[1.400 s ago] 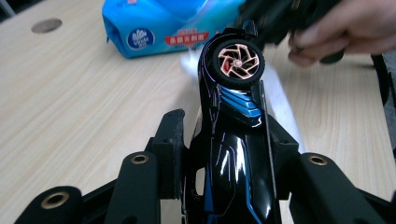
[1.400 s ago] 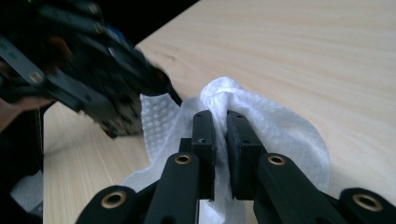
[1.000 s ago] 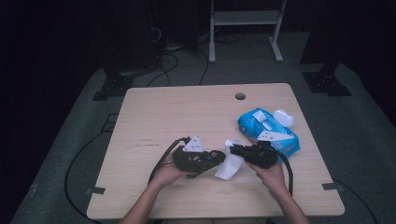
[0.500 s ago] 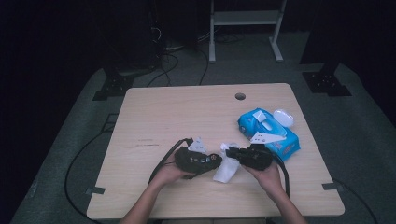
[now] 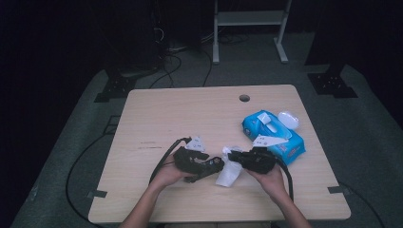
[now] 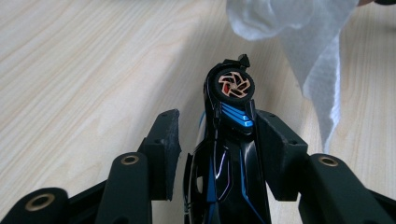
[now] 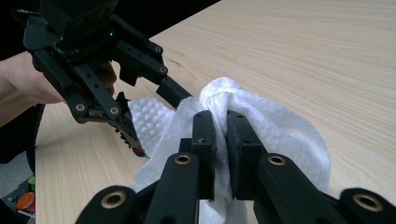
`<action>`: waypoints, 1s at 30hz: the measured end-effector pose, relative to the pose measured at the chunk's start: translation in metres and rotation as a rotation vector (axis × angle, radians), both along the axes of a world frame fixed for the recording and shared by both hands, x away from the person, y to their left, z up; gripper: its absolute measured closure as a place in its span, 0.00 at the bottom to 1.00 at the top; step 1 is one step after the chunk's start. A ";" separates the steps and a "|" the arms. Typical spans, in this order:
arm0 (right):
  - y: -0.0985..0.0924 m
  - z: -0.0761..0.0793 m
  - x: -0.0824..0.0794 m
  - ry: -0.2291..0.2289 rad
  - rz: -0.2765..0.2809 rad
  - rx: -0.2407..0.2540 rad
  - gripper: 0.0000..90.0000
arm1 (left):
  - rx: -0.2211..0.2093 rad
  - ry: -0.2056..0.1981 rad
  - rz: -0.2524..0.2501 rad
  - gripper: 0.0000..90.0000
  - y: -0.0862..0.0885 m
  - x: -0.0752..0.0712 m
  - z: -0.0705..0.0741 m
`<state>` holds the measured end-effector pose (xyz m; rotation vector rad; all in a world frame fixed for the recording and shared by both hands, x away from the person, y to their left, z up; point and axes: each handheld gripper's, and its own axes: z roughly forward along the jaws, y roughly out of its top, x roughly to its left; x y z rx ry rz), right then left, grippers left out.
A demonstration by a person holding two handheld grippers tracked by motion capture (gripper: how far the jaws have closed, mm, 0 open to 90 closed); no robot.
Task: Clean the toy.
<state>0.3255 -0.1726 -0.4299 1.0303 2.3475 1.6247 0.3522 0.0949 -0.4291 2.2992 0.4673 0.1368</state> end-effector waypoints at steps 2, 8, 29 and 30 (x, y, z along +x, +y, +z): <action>0.002 0.000 0.000 -0.003 0.002 -0.006 0.91 | -0.009 0.008 0.003 0.56 0.002 0.000 0.000; 0.006 0.002 0.003 -0.007 0.017 -0.020 0.91 | -0.047 0.029 0.013 0.52 0.013 0.001 0.006; 0.046 -0.001 0.008 -0.001 0.122 -0.120 0.91 | -0.114 0.140 0.057 0.35 0.039 0.007 0.003; 0.046 -0.001 0.007 -0.002 0.121 -0.120 0.91 | -0.115 0.144 0.058 0.35 0.040 0.008 0.003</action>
